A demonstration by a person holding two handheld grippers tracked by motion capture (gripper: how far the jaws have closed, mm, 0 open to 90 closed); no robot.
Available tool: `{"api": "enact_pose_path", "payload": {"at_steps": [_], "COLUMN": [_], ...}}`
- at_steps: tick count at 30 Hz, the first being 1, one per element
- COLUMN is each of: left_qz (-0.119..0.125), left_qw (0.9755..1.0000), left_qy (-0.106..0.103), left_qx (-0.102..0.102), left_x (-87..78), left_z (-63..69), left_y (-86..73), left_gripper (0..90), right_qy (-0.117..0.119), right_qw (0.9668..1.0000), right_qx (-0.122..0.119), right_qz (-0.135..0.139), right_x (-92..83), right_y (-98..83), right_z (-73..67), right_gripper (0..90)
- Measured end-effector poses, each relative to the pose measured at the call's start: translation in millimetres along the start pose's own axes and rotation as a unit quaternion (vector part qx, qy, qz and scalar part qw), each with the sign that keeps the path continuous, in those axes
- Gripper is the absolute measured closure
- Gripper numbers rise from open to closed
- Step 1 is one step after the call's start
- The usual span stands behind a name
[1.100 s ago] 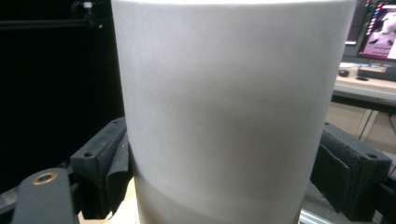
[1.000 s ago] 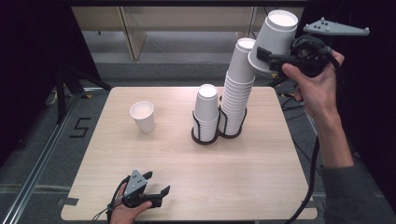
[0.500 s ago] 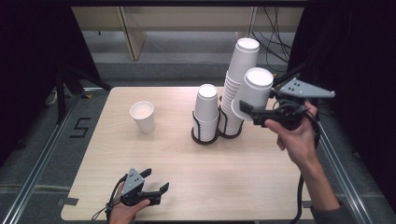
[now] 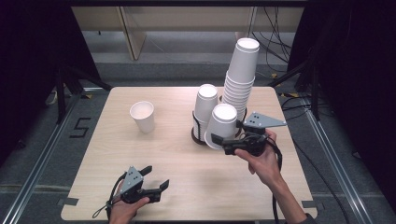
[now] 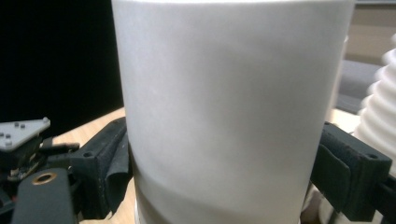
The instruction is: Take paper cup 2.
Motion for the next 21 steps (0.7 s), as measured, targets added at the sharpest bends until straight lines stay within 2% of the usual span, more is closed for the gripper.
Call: {"api": "enact_pose_path", "payload": {"at_steps": [1, 2, 4, 5, 8, 9, 10, 13, 15, 16, 18, 21], "left_qz": [0.001, 0.001, -0.001, 0.000, 0.003, 0.009, 0.010, 0.007, 0.006, 0.005, 0.008, 0.011], "left_qw": [1.0000, 1.0000, 1.0000, 1.0000, 1.0000, 0.9998, 0.9998, 0.9999, 0.9999, 0.9999, 0.9998, 0.9998], "left_qy": [0.000, 0.001, 0.002, 0.001, -0.004, -0.013, -0.013, -0.013, -0.012, -0.012, -0.014, -0.016], "left_qx": [0.000, 0.002, 0.004, 0.005, -0.002, -0.009, -0.011, -0.006, -0.004, -0.004, -0.005, -0.007], "left_x": [-0.1, -0.3, -0.9, -1.4, -1.7, -1.2, -1.2, -1.5, -1.7, -1.8, -1.1, -0.6], "left_z": [0.7, 1.0, 1.0, 0.4, 0.0, -0.2, -0.2, -0.1, 0.4, 0.8, 1.2, 1.8], "left_y": [0.2, 0.3, 0.6, 0.7, 0.9, 1.1, 1.1, 0.8, 0.9, 1.1, 1.4, 1.6], "left_gripper": [14.4, 14.4, 14.4, 14.4, 14.4, 14.4, 14.4, 14.4, 14.4, 14.4, 14.4, 14.4], "right_qy": [0.003, -0.004, 0.002, 0.012, 0.013, 0.019, 0.014, 0.017, 0.027, 0.027, 0.035, 0.041], "right_qw": [1.0000, 0.9999, 0.9999, 0.9999, 0.9998, 0.9997, 0.9997, 0.9996, 0.9992, 0.9991, 0.9986, 0.9981], "right_qx": [-0.003, -0.011, -0.012, -0.009, -0.008, -0.004, -0.009, -0.009, 0.002, -0.009, 0.000, -0.010], "right_qz": [0.003, -0.001, -0.003, -0.005, -0.009, -0.012, -0.016, -0.019, -0.030, -0.031, -0.040, -0.044], "right_x": [3.3, 6.5, 11.9, 16.2, 20.3, 22.7, 25.0, 32.3, 36.7, 40.9, 45.0, 51.7], "right_y": [-1.2, -3.0, -6.2, -9.1, -12.9, -14.9, -17.0, -21.4, -25.0, -27.4, -30.4, -33.7], "right_z": [-1.4, -1.9, -3.8, -5.2, -6.6, -8.0, -7.8, -8.6, -11.5, -12.1, -16.2, -19.4], "right_gripper": [15.6, 15.5, 15.6, 15.5, 15.5, 15.5, 15.5, 15.5, 15.5, 15.5, 15.5, 15.5]}}
Point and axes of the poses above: each handheld gripper's, and its own axes: x roughly forward along the jaws, y roughly out of its top, z roughly to its right, the point moved 3 cm from there along x, roughly forward along the jaws, and after that the axes turned 15 degrees about -z, right-handed, at the moved point
